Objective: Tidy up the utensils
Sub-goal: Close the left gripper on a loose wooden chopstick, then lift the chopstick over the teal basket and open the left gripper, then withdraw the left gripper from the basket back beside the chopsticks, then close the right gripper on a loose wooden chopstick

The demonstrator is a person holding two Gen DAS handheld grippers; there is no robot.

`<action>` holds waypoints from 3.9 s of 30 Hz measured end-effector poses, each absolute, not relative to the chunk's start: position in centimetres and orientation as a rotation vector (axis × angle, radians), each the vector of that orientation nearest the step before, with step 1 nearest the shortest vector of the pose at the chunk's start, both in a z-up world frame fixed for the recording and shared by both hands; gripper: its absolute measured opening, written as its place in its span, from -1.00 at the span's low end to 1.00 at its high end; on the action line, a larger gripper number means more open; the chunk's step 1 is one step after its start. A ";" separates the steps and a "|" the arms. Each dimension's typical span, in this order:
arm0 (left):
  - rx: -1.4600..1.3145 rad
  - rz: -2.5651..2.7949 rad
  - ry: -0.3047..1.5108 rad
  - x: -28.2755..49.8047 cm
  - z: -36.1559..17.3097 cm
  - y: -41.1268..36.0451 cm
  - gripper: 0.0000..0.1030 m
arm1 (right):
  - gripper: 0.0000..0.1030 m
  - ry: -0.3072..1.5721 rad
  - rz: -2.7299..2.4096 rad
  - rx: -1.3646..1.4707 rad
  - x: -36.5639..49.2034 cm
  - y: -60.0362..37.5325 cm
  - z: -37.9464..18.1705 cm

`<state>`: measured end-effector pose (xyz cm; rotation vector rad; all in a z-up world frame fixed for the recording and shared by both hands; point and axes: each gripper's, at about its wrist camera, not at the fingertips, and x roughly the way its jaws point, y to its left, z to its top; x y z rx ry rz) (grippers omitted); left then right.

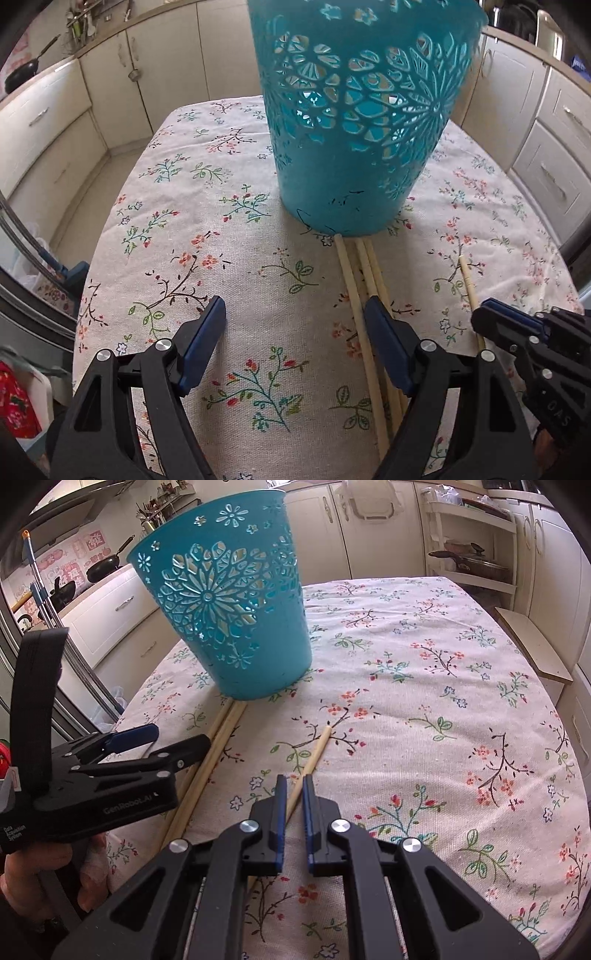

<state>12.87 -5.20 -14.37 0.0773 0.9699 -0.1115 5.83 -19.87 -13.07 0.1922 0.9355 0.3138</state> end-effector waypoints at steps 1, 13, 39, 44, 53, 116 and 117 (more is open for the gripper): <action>0.077 -0.106 0.970 12.9 -14.3 -5.3 0.44 | -0.82 0.935 0.315 0.195 5.8 -20.0 -13.1; 0.002 -0.185 0.970 13.7 -14.0 -5.5 -0.78 | -0.81 0.925 0.308 0.214 6.0 -20.4 -13.1; -0.159 -0.482 0.933 10.1 -7.7 -2.8 -0.90 | -0.80 0.872 0.308 0.212 6.3 -20.4 -13.5; -0.285 -0.599 0.756 8.8 -0.1 -2.0 -0.90 | -0.80 0.869 0.307 0.212 6.3 -20.4 -13.4; -0.302 -0.447 0.342 10.5 10.3 -1.9 -0.90 | -0.81 0.867 0.307 0.213 6.1 -20.4 -13.4; -0.278 0.012 0.676 12.8 -11.1 5.2 0.31 | -0.66 1.038 0.395 0.004 8.1 -20.7 -12.4; -0.277 0.014 0.690 13.0 -11.5 5.0 0.32 | -0.55 1.037 0.391 0.029 8.0 -20.8 -12.4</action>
